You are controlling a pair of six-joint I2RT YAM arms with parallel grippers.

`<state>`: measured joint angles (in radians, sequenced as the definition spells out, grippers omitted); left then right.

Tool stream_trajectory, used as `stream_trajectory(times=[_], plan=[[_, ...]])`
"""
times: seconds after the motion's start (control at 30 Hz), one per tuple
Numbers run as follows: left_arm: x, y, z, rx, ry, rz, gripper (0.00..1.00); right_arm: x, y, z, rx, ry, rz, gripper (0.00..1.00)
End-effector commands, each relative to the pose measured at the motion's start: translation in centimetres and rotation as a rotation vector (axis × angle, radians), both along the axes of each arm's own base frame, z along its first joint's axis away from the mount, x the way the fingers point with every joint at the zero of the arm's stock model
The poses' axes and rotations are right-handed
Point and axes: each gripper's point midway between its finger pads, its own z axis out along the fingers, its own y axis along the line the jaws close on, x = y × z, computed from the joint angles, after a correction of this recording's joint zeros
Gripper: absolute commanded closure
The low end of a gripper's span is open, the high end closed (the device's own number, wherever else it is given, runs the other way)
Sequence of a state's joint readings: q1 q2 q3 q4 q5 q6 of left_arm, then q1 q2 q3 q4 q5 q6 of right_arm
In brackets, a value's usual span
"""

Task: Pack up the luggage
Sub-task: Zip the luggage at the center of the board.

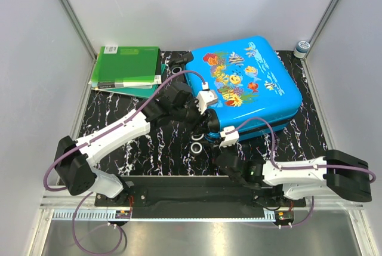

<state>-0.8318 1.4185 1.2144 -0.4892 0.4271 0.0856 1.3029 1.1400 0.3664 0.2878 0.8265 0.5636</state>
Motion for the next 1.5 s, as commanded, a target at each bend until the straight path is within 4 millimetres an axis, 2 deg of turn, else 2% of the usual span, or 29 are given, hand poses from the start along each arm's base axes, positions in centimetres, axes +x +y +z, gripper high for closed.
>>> stream_trajectory(times=[0.0, 0.47, 0.63, 0.73, 0.8, 0.87, 0.9, 0.93, 1.0, 1.03, 1.1, 1.13, 1.17, 1.2, 1.23, 1.33, 1.4, 1.47], plan=[[-0.5, -0.8, 4.0, -0.095, 0.028, 0.013, 1.0, -1.5, 5.6, 5.0, 0.155, -0.054, 0.116, 1.0], [-0.4, -0.8, 4.3, -0.108, 0.04, 0.002, 1.0, -3.5, 12.1, 6.0, 0.192, -0.118, 0.287, 1.0], [-0.6, -0.9, 4.2, -0.115, 0.071, 0.007, 1.0, -4.2, 13.8, 6.9, 0.212, -0.176, 0.328, 1.0], [-0.5, -0.9, 4.1, -0.118, 0.079, 0.008, 1.0, -4.0, 14.0, 7.2, 0.213, -0.183, 0.32, 1.0], [-0.4, -0.8, 3.8, -0.114, 0.084, 0.015, 1.0, -3.9, 13.5, 6.8, 0.199, -0.167, 0.297, 0.99], [0.0, -0.4, 3.6, -0.112, 0.09, 0.03, 1.0, -4.0, 12.3, 6.2, 0.182, -0.13, 0.279, 0.86], [0.1, -0.3, 3.7, -0.117, 0.094, 0.033, 1.0, -4.0, 11.7, 5.9, 0.175, -0.111, 0.271, 0.76], [0.4, -0.1, 3.6, -0.118, 0.106, 0.045, 1.0, -4.4, 10.7, 5.1, 0.147, -0.063, 0.265, 0.53], [0.4, 0.2, 4.1, -0.128, 0.099, 0.058, 1.0, -5.3, 9.6, 3.9, 0.103, 0.013, 0.287, 0.41], [0.3, 0.2, 4.1, -0.13, 0.101, 0.059, 1.0, -6.0, 7.9, 2.7, 0.066, 0.084, 0.275, 0.35], [0.3, 0.1, 4.5, -0.138, 0.095, 0.057, 1.0, -7.6, 6.9, 1.8, 0.055, 0.156, 0.314, 0.29], [0.3, 0.1, 4.6, -0.139, 0.097, 0.058, 1.0, -8.3, 5.5, 1.4, 0.048, 0.196, 0.318, 0.27], [0.3, 0.0, 4.6, -0.141, 0.1, 0.059, 1.0, -9.1, 5.4, 1.6, 0.063, 0.227, 0.352, 0.23], [0.3, -0.1, 4.6, -0.143, 0.113, 0.054, 1.0, -9.5, 4.5, 1.1, 0.038, 0.251, 0.36, 0.22], [0.2, -0.3, 4.8, -0.15, 0.129, 0.058, 1.0, -9.8, 3.5, 1.6, 0.039, 0.267, 0.364, 0.21], [0.1, -0.9, 4.9, -0.168, 0.181, 0.069, 1.0, -9.7, 1.6, 3.2, 0.053, 0.278, 0.333, 0.19], [0.1, -1.5, 5.4, -0.199, 0.196, 0.063, 1.0, -8.8, 0.1, 5.0, 0.094, 0.241, 0.273, 0.18], [-0.1, -1.9, 5.6, -0.222, 0.233, 0.073, 1.0, -8.0, -1.7, 6.0, 0.107, 0.222, 0.201, 0.17]])
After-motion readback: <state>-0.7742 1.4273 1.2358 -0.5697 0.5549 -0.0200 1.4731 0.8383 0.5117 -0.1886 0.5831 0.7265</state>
